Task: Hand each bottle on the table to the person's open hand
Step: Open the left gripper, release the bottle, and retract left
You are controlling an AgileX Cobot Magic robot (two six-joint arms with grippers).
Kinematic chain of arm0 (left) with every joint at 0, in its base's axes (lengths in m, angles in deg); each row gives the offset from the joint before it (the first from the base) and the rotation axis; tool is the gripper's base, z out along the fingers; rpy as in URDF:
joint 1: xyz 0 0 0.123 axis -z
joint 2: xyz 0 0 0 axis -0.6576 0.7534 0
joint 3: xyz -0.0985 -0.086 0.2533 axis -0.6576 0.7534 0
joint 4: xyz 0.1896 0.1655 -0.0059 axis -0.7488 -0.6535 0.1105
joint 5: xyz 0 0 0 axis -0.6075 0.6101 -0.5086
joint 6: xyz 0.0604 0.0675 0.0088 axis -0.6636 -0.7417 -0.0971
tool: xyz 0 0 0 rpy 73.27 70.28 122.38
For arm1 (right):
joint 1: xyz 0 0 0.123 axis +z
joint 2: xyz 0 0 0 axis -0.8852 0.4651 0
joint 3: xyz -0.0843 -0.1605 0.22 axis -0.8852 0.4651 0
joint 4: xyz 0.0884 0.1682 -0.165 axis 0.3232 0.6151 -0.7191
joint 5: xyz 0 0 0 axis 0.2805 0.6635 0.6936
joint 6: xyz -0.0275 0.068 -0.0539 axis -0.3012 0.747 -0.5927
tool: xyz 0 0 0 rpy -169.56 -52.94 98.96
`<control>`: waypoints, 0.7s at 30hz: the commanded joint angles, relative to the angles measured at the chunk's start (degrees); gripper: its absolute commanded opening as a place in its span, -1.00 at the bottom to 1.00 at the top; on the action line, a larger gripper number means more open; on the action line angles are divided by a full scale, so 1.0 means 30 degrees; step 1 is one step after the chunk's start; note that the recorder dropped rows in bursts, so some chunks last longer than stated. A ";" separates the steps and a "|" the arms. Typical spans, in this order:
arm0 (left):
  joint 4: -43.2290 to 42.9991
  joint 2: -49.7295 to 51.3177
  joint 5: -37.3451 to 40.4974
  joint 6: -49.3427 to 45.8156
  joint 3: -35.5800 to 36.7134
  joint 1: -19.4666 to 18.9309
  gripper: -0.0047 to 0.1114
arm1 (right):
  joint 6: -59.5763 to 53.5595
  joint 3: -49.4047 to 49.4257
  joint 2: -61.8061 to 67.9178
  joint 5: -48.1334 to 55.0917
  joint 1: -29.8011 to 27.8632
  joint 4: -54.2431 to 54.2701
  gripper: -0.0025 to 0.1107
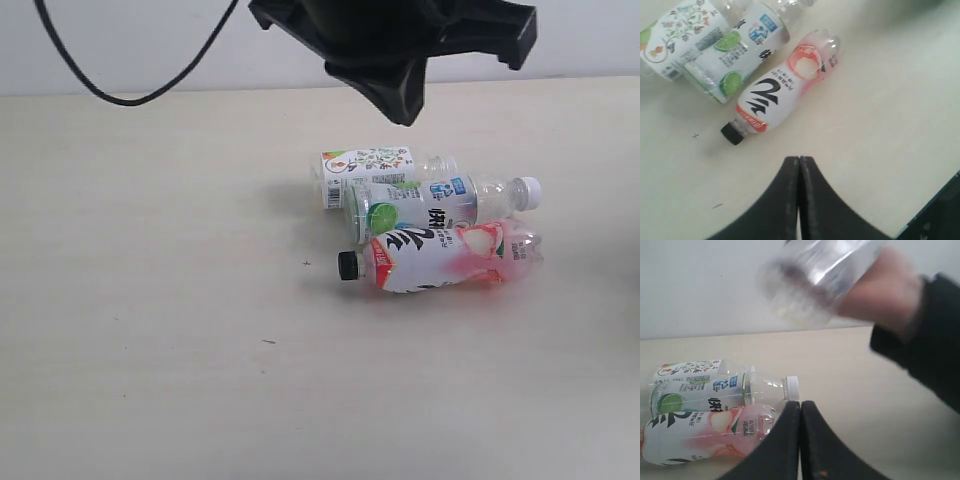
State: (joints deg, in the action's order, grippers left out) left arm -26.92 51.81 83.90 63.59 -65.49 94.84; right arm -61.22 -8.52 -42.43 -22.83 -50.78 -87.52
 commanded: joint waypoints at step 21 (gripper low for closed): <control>-0.1513 -0.4454 -0.4920 -0.2317 1.2802 -0.5366 -0.92 | -0.0038 0.0089 -0.0099 -0.0098 -0.0071 -0.0143 -0.96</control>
State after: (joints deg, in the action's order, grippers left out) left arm -31.33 39.64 73.87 59.03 -30.70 81.14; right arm -61.22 -8.52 -42.43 -22.83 -50.78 -87.52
